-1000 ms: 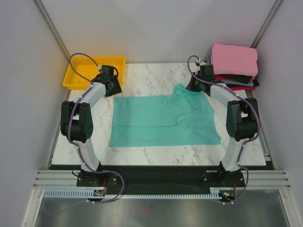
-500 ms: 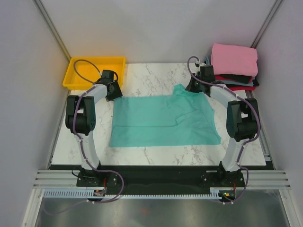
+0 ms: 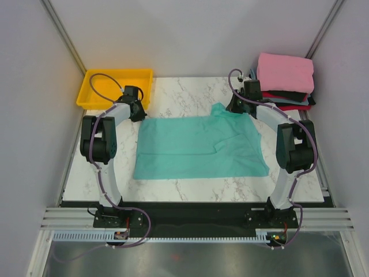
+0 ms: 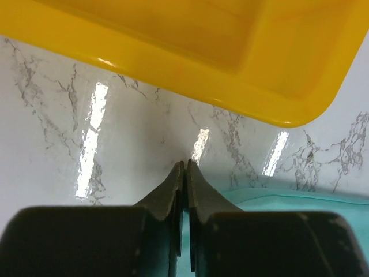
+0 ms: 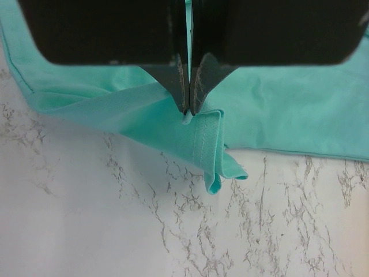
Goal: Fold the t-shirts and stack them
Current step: Fold the tshirt
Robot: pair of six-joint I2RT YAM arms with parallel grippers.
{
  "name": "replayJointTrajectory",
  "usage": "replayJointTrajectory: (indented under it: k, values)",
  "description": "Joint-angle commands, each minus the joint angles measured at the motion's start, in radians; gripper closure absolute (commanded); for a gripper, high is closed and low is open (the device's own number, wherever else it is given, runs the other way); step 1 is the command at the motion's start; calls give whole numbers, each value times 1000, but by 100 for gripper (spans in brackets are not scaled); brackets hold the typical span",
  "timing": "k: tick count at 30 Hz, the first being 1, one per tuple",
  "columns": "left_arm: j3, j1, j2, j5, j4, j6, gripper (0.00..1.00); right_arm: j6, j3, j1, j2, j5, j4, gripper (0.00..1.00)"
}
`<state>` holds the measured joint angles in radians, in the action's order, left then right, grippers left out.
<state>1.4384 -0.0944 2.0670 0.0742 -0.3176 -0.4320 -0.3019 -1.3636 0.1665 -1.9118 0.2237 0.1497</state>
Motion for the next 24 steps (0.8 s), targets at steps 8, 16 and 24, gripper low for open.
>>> replayJointTrajectory:
  k: [8,16,24]
  values:
    - [27,4,-123,-8,-26,10,98,-3,-63,-1,103,9,11,100]
    - [-64,4,-257,1,-55,-4,98,-2,70,1,237,3,16,100]
    - [-200,2,-386,9,-55,-19,98,-2,266,1,440,-35,17,100]
